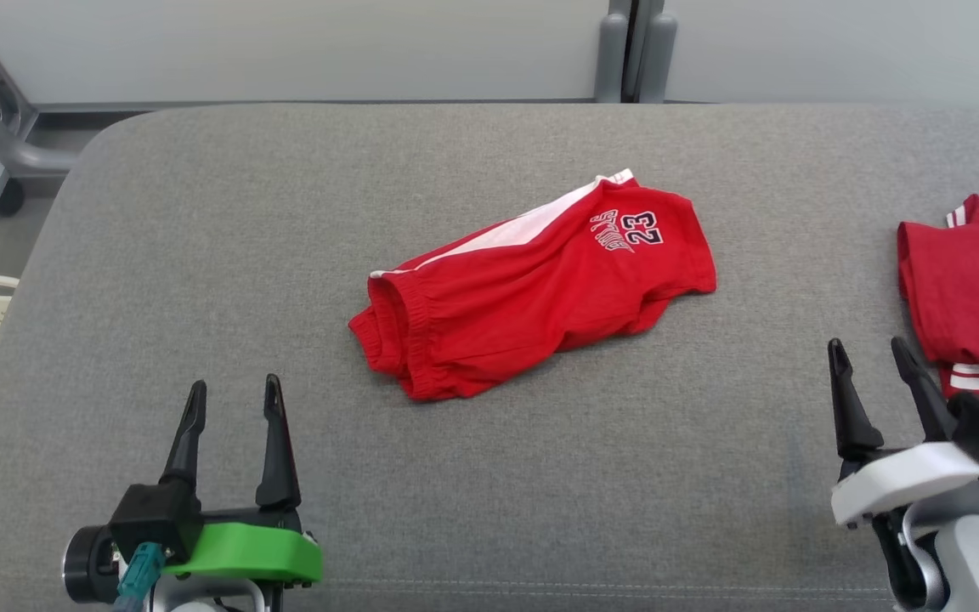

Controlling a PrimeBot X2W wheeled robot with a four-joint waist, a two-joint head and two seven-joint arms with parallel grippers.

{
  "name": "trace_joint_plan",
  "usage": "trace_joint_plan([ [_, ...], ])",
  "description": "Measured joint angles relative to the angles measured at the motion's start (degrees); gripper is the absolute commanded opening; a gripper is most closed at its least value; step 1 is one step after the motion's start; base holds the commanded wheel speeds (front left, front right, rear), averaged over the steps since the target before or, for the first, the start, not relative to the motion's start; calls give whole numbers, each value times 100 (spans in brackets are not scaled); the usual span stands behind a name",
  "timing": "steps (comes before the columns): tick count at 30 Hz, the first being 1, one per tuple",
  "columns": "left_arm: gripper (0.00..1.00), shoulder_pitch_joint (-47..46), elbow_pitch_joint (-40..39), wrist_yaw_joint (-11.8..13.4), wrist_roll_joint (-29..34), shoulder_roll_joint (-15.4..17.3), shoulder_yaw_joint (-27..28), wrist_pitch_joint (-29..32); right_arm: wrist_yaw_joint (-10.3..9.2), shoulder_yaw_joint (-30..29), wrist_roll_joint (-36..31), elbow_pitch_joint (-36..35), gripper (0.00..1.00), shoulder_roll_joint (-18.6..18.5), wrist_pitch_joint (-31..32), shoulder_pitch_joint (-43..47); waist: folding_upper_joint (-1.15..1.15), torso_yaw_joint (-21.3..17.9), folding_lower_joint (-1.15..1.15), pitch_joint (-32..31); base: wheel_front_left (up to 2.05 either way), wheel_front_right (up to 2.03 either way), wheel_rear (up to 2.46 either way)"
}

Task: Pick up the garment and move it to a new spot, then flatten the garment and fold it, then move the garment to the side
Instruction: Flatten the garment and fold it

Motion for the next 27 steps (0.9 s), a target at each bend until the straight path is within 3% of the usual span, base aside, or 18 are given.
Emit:
trace_joint_plan([
  [12, 100, -494, -37, -135, 0, -169, -286, 0, 0, 954, 745, 2269, 100, -904, 132, -2282, 0, 499, 0, 622, 0, 0, 0],
  [19, 100, -805, -77, -227, -82, -265, -528, 0, 1, 1594, 1263, 3307, 100, -1118, 491, -3364, 0, 950, 0, 1142, 0, 0, 0],
  [27, 100, -1011, -142, -197, -288, -278, -753, 0, 1, 2020, 1658, 3995, 100, -1185, 668, -3974, 0, 1348, 1, 1598, 0, 0, 0],
])
